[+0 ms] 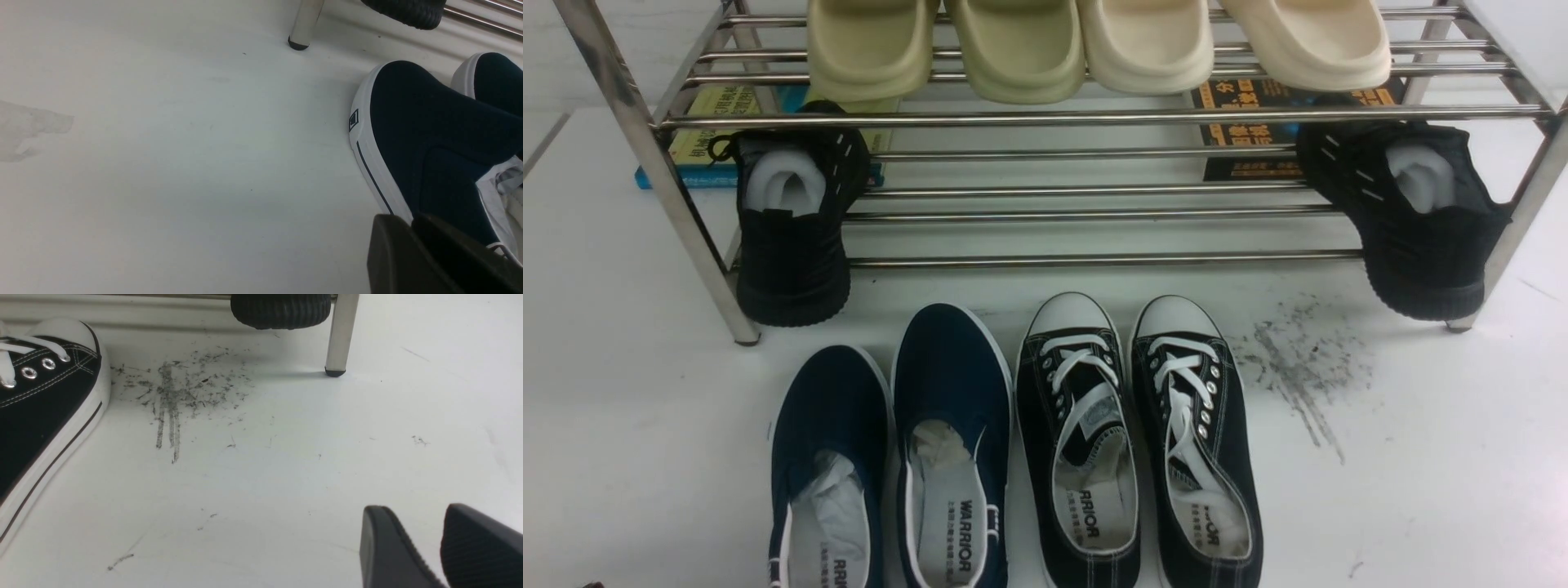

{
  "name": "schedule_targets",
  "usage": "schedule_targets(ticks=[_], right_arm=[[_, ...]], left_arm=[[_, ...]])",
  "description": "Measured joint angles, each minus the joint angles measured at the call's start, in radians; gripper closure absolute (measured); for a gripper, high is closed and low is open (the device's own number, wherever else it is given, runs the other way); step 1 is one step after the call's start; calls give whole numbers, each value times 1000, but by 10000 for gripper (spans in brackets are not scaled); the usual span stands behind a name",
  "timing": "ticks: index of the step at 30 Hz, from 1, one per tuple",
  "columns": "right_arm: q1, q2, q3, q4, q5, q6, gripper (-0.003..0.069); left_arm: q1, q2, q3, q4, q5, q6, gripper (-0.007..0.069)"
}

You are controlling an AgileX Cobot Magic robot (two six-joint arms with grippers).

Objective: Take the shoes off the shelf with your hand on the white table.

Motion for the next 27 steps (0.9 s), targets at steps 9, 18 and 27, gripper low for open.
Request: schedule_targets(ticks=[9, 18, 27], right_arm=[[0, 0, 0, 0, 0, 0, 421], [0, 0, 0, 0, 0, 0, 421], [0, 0, 0, 0, 0, 0, 421]], left_arm=[[0, 0, 0, 1, -1, 0, 535], [0, 0, 0, 1, -1, 0, 529], [0, 0, 0, 1, -2, 0, 518]])
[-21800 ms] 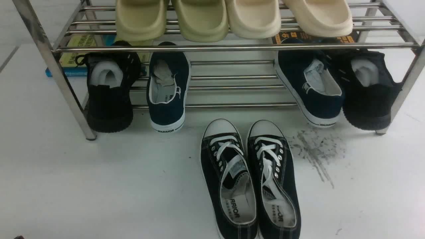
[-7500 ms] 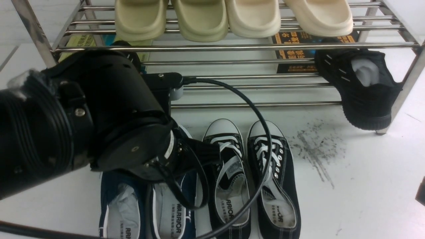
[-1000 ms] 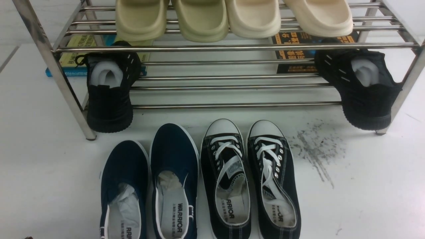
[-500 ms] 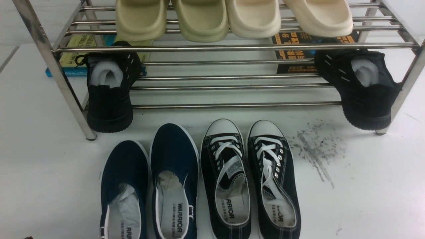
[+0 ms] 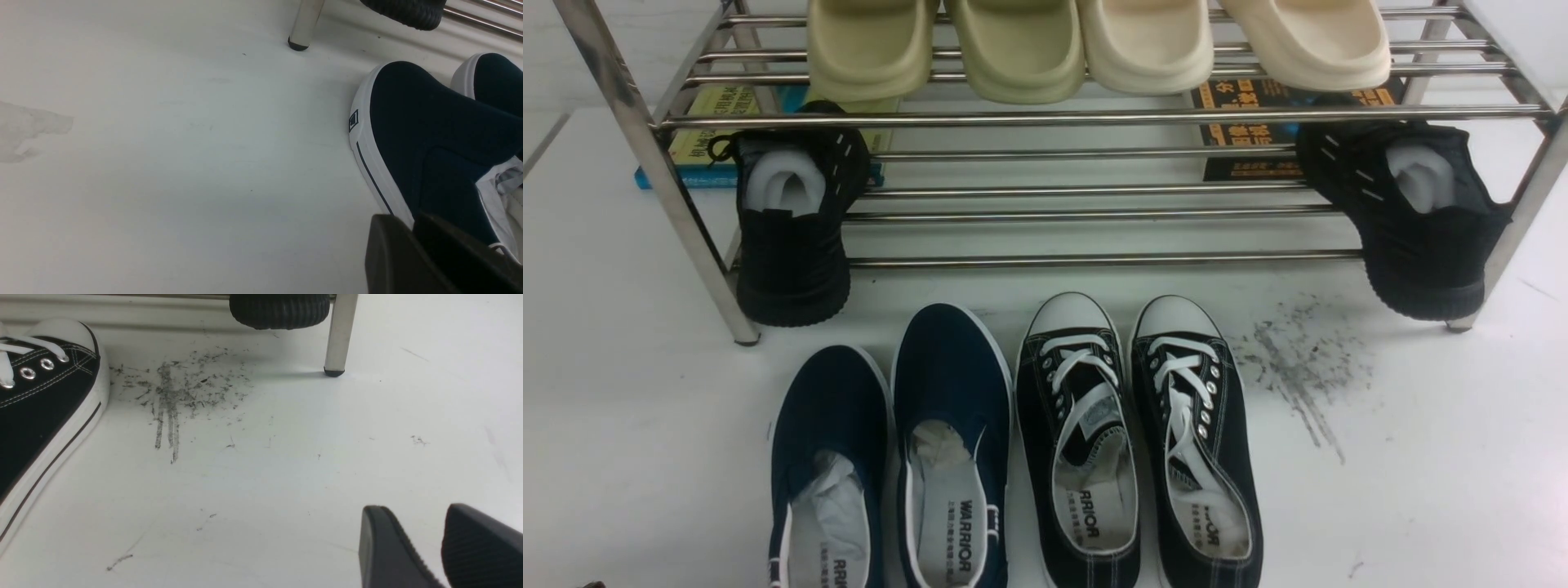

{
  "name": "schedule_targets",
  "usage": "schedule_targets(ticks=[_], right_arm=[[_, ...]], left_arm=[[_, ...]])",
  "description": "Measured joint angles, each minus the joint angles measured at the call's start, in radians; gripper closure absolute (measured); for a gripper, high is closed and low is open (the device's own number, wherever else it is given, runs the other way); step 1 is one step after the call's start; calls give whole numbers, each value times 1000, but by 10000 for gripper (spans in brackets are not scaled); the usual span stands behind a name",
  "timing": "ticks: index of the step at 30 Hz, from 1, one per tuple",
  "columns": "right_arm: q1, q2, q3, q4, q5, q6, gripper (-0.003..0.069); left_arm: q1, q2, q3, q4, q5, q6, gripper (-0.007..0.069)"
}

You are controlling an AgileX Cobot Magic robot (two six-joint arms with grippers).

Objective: Take the shoes off the shelf with your hand on the white table.

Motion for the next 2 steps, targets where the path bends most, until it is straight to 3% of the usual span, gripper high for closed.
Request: schedule_targets(ticks=[2], right_arm=[[0, 0, 0, 0, 0, 0, 421]], left_arm=[[0, 0, 0, 0, 0, 0, 518]])
